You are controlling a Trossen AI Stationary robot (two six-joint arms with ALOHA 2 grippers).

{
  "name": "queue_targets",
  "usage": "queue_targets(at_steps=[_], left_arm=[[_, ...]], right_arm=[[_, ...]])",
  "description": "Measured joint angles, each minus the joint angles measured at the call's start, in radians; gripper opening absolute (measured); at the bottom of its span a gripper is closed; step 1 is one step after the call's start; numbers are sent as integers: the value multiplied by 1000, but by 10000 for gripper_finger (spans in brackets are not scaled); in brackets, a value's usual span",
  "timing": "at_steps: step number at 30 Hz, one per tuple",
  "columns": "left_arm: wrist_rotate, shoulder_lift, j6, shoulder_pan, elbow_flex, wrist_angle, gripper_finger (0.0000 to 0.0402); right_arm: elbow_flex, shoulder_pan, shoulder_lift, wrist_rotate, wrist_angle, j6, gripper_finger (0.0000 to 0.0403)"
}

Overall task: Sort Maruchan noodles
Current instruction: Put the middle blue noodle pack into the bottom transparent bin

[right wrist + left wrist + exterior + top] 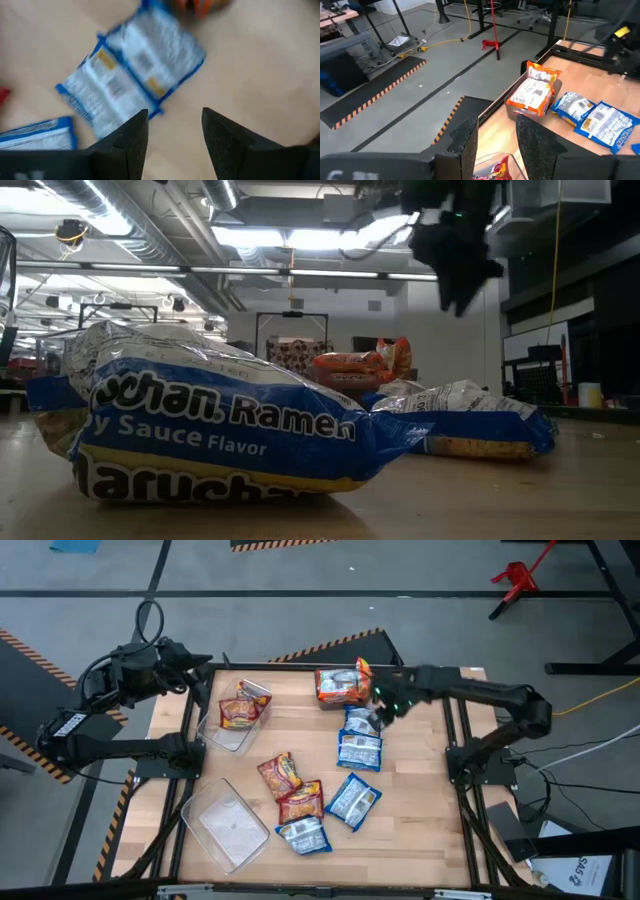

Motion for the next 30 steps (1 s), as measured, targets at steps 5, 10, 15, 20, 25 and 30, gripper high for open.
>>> queue_targets(at_steps=[5,10,15,20,25,30], left_arm=[[48,0,41,0,0,1,127],[51,0,47,0,0,1,127],[51,0,54,0,0,1,127],[50,0,67,0,0,1,127],[51,0,66,0,0,1,127],[51,0,65,0,0,1,127]], right_arm=[[-277,87,-127,-76,217,315,204],[-509,178,-161,-94,496,571,276],[-664,223,-132,-27,775,743,330],[-708,244,-72,35,866,796,342],[-706,263,-7,49,981,749,323],[-707,263,28,36,1099,746,251]])
